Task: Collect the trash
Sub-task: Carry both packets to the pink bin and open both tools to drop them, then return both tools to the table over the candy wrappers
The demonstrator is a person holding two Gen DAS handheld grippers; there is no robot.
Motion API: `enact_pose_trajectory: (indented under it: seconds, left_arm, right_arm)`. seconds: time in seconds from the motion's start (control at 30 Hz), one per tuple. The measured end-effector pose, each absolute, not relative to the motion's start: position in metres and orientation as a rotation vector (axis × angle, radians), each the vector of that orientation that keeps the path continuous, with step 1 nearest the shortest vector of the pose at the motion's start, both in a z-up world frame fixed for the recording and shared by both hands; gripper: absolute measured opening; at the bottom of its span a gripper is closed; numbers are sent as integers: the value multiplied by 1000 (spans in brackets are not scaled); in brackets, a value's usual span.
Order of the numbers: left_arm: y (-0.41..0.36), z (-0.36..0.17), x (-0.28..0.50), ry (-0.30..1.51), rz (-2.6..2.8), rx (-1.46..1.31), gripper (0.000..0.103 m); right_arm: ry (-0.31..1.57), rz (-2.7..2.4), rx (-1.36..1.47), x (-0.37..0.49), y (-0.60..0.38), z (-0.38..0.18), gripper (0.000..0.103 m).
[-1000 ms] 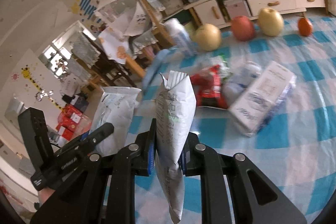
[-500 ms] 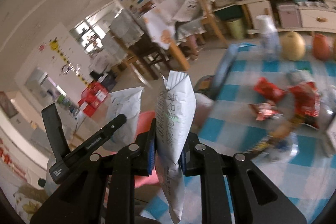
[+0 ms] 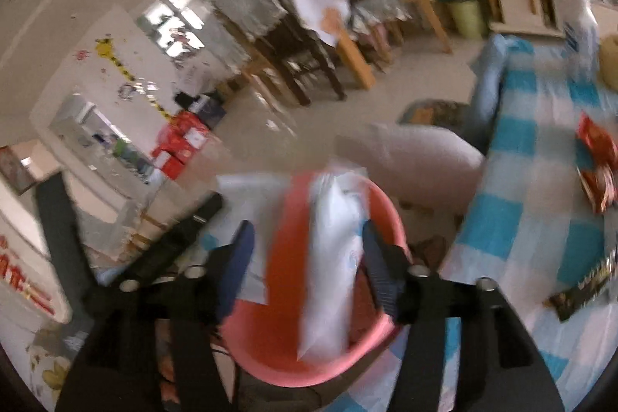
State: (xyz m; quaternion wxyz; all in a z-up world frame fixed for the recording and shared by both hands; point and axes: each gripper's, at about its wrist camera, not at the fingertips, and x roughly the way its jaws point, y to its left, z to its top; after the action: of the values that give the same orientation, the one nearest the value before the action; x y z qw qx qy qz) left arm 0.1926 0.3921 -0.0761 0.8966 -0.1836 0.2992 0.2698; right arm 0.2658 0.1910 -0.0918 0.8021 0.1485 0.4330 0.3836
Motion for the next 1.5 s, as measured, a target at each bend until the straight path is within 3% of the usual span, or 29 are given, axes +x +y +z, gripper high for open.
enact_pose_trajectory:
  seconds: [0.13,0.43,0.63,0.77,1.5]
  left_arm:
    - [384,-66,191,557,564,-344,84]
    - [327,-48,199,375,391,-217,87]
    - [290,-49,217,429,235,-200,87]
    - [265,-47,221,456,150,-174,87]
    - [146,-85,252,591,-15,100,87]
  right_arm:
    - [899,768,343,259,165,-96,74]
    - [810,630,203,236,105,-100,83]
    - [756,590,182,224,60,-112,87]
    - [735,542,205,218,26,-119,96]
    - [781,478,340,223,-78,-131,98]
